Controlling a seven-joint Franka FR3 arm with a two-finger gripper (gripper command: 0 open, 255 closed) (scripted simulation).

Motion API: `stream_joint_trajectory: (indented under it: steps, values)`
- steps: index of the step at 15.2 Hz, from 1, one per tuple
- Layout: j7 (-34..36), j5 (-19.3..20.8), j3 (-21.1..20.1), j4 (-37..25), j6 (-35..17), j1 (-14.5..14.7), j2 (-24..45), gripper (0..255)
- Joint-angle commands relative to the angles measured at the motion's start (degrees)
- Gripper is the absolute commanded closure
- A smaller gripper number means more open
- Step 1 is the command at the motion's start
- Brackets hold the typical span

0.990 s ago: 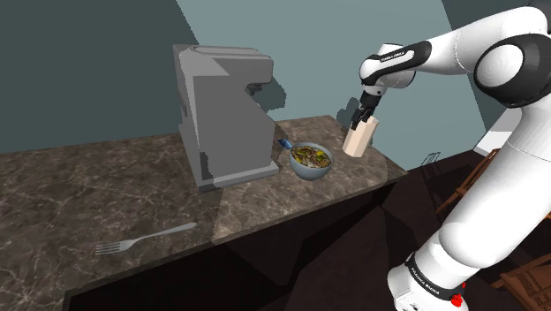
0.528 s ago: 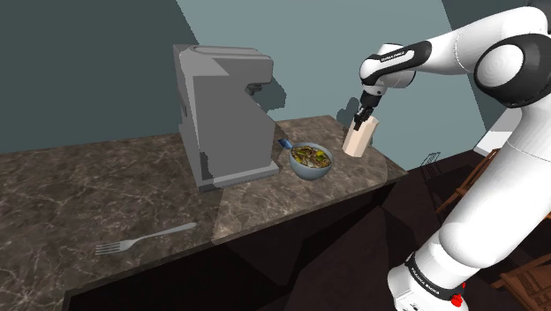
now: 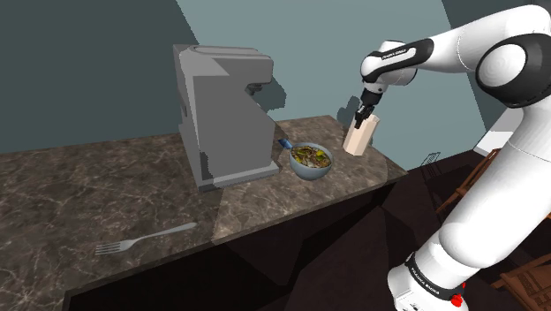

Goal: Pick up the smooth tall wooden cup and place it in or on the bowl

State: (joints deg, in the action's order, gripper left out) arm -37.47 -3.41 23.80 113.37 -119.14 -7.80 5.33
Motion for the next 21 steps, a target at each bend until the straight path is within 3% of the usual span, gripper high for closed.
stream_joint_trajectory:
  steps: [1, 21]
  values:
    - [0.28, 0.34, 0.01, -0.90, 1.45, 0.07, -0.64, 255]
    - [1.37, 1.68, 0.05, -13.50, 16.37, 0.22, -3.21, 255]
